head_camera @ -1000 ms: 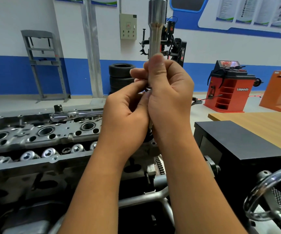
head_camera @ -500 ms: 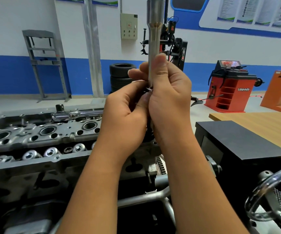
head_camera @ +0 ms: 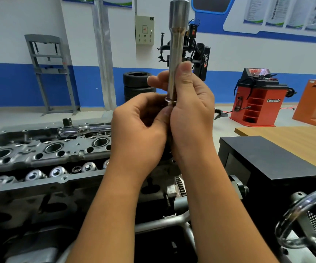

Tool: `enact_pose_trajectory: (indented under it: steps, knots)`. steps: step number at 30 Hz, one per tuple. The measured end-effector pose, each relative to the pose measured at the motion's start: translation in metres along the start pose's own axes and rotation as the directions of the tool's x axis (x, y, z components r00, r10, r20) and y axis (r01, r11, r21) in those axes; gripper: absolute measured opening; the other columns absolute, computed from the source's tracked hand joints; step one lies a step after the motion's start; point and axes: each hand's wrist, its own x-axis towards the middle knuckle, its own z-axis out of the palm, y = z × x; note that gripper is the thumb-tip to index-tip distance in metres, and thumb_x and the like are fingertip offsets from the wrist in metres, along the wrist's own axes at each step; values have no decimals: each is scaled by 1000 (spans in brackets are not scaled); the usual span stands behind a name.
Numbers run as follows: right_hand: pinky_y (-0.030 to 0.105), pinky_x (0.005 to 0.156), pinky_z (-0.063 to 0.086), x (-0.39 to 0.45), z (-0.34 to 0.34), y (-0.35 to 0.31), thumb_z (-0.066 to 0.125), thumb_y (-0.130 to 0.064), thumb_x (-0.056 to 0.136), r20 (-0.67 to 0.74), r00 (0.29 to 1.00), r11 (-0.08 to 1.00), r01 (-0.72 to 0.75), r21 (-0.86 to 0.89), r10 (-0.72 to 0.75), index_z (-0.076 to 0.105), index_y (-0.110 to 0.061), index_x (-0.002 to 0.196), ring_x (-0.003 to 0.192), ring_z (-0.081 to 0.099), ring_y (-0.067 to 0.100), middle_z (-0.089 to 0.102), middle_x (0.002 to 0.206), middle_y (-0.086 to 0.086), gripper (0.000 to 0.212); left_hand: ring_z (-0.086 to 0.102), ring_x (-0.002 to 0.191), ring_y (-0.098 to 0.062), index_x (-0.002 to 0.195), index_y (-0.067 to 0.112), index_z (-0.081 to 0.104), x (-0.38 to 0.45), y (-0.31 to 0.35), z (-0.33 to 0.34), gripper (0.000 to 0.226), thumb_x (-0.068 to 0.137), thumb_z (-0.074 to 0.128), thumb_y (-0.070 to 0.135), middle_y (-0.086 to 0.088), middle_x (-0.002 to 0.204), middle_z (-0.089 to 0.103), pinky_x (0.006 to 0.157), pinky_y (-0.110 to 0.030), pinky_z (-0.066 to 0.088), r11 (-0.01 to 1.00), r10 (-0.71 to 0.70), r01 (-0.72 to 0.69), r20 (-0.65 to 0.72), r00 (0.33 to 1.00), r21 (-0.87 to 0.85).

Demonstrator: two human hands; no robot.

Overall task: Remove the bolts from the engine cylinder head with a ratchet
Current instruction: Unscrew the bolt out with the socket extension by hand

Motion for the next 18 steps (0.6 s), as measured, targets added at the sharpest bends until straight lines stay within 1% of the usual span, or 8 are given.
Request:
enact_pose_trajectory:
  steps: [2,4,9,11,13,15,17,18]
  knots:
    - [63,88,58,-2,1,0,56,-34,105,6,1000,999,-6,34,6,60,-8,96,84,72,30,77,96,19,27,77,84,-8,101,15,76,-1,-2,1,15,91,78,4,6,90,80,73,-20,60,1000,0,0,-59,998,7]
    - [62,84,60,-3,2,2,59,-31,103,-4,1000,999,16,38,-16,60,-6,98,82,72,26,77,96,18,26,77,83,-9,100,14,76,-1,-4,0,15,89,80,4,5,89,79,72,-22,61,1000,0,1,-83,997,7]
    - [45,86,60,1,1,4,49,-33,108,-36,998,998,50,-30,-51,66,1,93,82,72,19,77,90,15,41,76,99,-9,114,22,74,0,1,-1,23,105,59,8,4,104,80,82,-23,59,998,-28,35,123,992,-53]
    - [47,87,60,1,1,3,47,-34,109,-31,999,999,31,-21,-31,68,0,92,84,73,21,77,91,16,43,76,93,-9,109,27,74,1,1,-1,26,104,60,6,5,99,81,77,-23,59,998,-40,44,92,995,-39]
    - [53,86,60,0,2,3,54,-33,106,-12,1000,1000,8,16,-8,66,-5,95,83,72,24,77,92,18,33,77,85,-10,102,27,75,0,0,0,24,98,68,3,6,91,81,71,-24,61,998,-52,52,22,998,-21]
    - [57,81,60,-3,4,3,64,-28,102,-2,1000,999,5,51,-5,61,-8,97,79,72,27,77,93,19,21,78,82,-11,100,20,77,-1,-1,0,23,90,76,-1,5,88,80,70,-28,63,999,-48,48,-30,998,2]
    - [51,78,62,-4,4,4,66,-25,101,-16,1000,998,27,48,-27,61,-7,95,76,72,24,77,92,18,20,78,85,-11,102,15,78,-1,-2,0,24,87,77,-4,4,89,80,75,-32,65,1000,-25,26,-49,998,14]
    - [45,78,62,-4,4,4,65,-26,102,-26,999,998,41,43,-40,61,-6,93,76,73,22,77,90,16,21,78,89,-11,105,14,78,-1,-1,0,23,90,75,-3,4,93,81,79,-33,65,1000,-18,19,-26,999,6]
